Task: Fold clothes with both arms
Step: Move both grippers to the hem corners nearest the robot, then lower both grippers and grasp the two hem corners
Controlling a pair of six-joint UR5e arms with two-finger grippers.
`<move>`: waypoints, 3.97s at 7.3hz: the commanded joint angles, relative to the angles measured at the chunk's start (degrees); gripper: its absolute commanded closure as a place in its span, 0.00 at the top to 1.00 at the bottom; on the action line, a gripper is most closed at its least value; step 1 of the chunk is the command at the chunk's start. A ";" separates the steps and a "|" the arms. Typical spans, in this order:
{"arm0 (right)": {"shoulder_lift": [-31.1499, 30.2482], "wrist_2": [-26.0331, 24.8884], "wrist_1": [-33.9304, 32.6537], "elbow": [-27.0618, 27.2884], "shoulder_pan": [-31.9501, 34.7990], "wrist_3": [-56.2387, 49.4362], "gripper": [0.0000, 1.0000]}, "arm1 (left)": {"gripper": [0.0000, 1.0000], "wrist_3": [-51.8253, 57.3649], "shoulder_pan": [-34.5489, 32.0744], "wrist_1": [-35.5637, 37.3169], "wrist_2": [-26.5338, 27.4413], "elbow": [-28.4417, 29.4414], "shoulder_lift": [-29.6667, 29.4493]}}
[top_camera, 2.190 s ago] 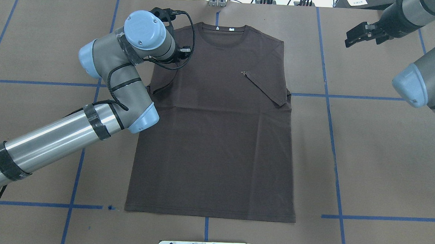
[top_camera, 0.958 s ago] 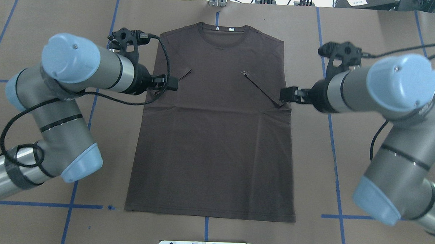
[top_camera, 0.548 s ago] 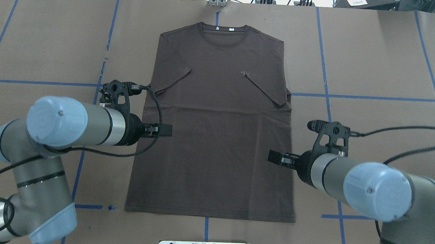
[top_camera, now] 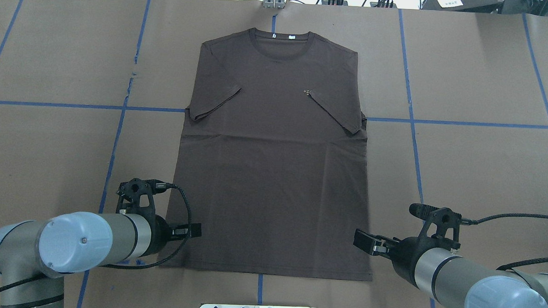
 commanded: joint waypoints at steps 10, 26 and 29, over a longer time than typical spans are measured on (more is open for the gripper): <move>-0.19 -0.81 0.22 -0.42 -0.67 0.43 0.96 | 0.61 -2.77 3.49 4.64 0.32 -0.59 1.74; 0.50 -4.04 -0.65 -0.68 -3.64 8.53 0.80 | 0.00 -3.03 3.58 6.91 0.23 -3.82 1.66; 8.49 -6.78 -21.69 -1.03 -7.07 19.64 0.72 | 0.00 -3.12 3.84 8.42 0.06 -5.87 1.22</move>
